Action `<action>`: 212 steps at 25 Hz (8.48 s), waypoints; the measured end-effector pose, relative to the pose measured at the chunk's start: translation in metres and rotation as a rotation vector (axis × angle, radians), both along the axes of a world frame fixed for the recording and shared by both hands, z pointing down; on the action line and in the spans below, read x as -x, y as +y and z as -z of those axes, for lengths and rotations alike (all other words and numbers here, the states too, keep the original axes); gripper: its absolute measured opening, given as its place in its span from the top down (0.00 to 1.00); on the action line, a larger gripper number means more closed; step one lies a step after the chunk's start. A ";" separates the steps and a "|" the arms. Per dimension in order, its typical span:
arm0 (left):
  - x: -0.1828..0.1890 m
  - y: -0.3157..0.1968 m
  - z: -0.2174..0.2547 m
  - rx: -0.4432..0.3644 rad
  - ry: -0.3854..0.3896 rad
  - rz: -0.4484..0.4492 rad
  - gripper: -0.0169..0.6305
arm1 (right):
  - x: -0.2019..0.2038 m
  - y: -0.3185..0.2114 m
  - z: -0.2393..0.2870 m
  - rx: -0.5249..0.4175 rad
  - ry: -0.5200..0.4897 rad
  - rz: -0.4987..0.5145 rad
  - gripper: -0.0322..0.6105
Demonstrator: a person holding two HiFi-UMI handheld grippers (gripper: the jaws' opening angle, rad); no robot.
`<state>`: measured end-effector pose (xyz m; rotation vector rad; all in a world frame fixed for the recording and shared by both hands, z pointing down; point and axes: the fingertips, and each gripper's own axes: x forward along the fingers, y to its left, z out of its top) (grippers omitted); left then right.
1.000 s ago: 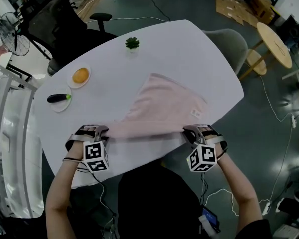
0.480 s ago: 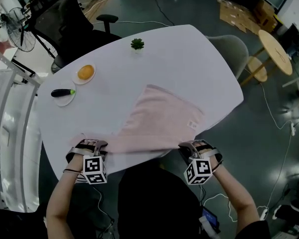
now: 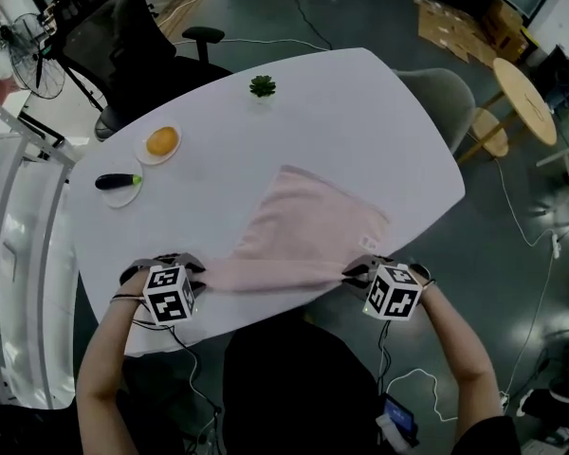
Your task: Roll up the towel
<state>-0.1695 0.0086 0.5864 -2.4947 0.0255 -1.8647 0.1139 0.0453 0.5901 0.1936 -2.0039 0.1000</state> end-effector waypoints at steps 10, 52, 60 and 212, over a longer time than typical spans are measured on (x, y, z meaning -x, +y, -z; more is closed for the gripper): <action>-0.002 -0.045 0.009 0.075 0.099 0.122 0.78 | -0.008 -0.061 0.002 0.045 0.003 -0.100 0.89; -0.063 -0.014 0.032 -0.154 0.145 0.096 0.53 | -0.033 -0.009 0.010 -0.195 0.086 -0.145 0.58; -0.061 -0.030 -0.004 -0.183 0.082 0.074 0.54 | -0.033 -0.021 -0.016 -0.178 0.091 -0.190 0.60; 0.000 -0.076 0.000 -0.183 -0.133 0.089 0.83 | -0.034 -0.109 -0.006 -0.004 0.126 -0.240 0.82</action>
